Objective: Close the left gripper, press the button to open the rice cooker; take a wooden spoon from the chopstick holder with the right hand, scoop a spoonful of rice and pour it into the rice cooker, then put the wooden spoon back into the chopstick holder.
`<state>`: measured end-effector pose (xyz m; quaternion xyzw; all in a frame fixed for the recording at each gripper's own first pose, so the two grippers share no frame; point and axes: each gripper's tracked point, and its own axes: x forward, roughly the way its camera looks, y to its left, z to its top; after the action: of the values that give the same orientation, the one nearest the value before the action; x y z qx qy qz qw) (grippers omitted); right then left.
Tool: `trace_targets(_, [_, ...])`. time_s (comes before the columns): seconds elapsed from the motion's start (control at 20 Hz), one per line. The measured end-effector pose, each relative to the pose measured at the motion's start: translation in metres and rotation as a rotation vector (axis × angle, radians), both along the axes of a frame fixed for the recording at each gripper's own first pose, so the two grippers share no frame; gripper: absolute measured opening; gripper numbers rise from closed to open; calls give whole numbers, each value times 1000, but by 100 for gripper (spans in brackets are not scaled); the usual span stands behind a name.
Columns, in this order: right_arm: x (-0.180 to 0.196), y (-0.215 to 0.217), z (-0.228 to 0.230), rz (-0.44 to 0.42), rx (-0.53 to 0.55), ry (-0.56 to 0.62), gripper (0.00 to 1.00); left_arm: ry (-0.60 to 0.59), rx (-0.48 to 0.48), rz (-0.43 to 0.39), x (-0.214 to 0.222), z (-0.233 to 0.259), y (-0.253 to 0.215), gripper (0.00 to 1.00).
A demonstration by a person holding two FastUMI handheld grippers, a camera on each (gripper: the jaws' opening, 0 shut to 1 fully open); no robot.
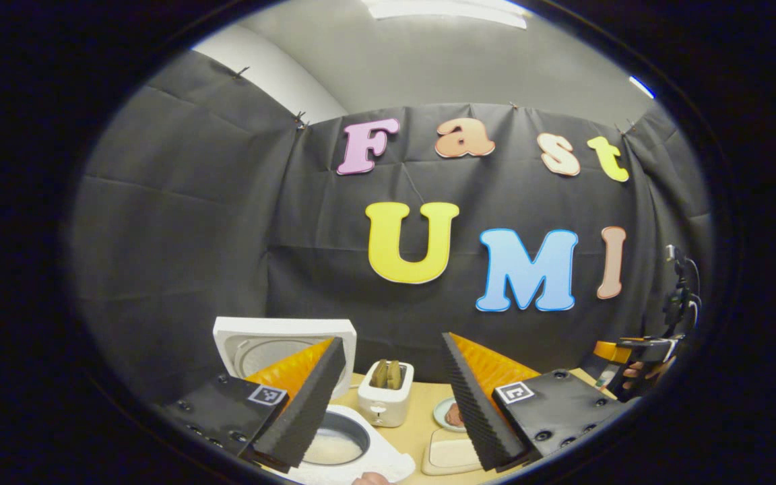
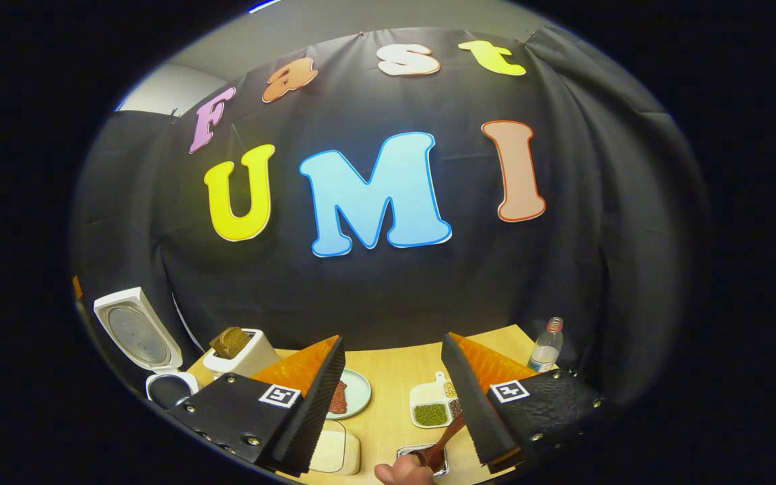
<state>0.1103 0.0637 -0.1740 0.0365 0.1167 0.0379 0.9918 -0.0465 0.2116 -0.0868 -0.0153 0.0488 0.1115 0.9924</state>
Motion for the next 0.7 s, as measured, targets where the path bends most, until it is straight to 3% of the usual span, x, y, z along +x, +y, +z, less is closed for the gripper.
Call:
trace_targets(0.1, [1,2,10,5,5,-9,87,9,13,8,7,3,9,99])
trace_targets(0.6, [-2,-2,67,21,-83,-115,87,52,35,54,55,-1,47,94])
trace_targets(0.7, [-2,-2,70,27,-91,-121,87,49,62,63,67,3,59,99])
